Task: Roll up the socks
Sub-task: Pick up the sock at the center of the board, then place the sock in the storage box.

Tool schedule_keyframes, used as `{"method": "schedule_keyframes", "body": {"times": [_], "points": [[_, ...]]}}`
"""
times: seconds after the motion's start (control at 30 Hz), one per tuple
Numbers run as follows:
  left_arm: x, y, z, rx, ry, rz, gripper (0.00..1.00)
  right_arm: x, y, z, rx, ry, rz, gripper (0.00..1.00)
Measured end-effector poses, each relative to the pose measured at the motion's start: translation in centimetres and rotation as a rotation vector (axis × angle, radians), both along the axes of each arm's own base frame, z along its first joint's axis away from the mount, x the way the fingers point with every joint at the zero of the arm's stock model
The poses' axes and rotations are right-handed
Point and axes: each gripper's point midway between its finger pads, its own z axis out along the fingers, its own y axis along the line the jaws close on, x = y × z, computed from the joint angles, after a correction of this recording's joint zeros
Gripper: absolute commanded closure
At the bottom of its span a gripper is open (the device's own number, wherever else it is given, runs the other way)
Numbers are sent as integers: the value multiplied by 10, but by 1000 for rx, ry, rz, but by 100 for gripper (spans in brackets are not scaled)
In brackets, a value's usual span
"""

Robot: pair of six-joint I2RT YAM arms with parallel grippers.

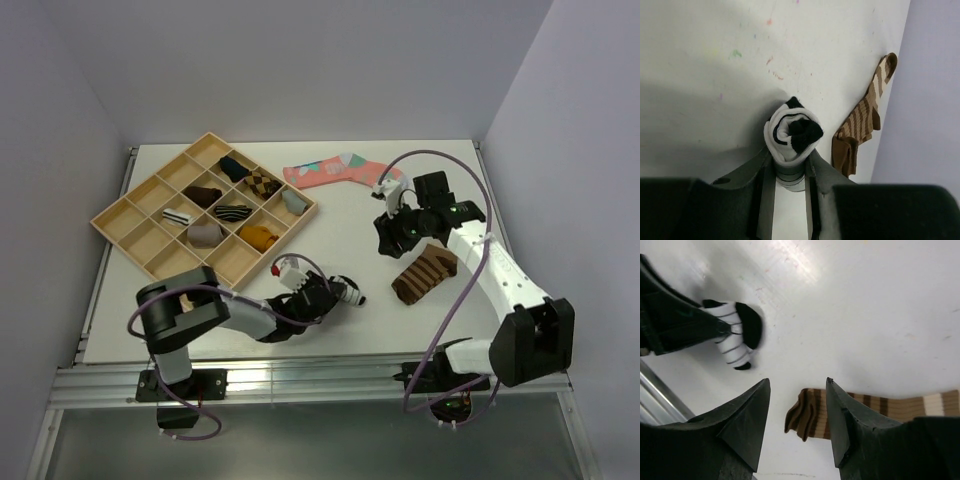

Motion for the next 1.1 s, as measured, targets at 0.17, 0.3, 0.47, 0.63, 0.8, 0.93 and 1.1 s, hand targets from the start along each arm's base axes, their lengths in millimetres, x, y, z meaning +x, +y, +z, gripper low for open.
{"method": "schedule_keyframes", "body": {"times": [0.17, 0.3, 0.47, 0.63, 0.8, 0.93, 1.1], "points": [[16, 34, 39, 68, -82, -39, 100, 17, -10, 26, -10, -111, -77, 44], [35, 63, 92, 48, -169, -26, 100, 25, -18, 32, -12, -139, -117, 43], [48, 118, 151, 32, -266, 35, 100, 29, -25, 34, -10, -147, -143, 44], [72, 186, 167, 106, -291, 134, 100, 32, -31, 35, -10, -155, -158, 44], [86, 251, 132, 192, -205, 219, 100, 33, -32, 35, -8, -159, -150, 44], [82, 289, 80, 235, -81, 274, 100, 33, -32, 36, -5, -164, -140, 45], [79, 298, 26, 259, 69, 254, 100, 34, -30, 35, 7, -160, -130, 45]]}}
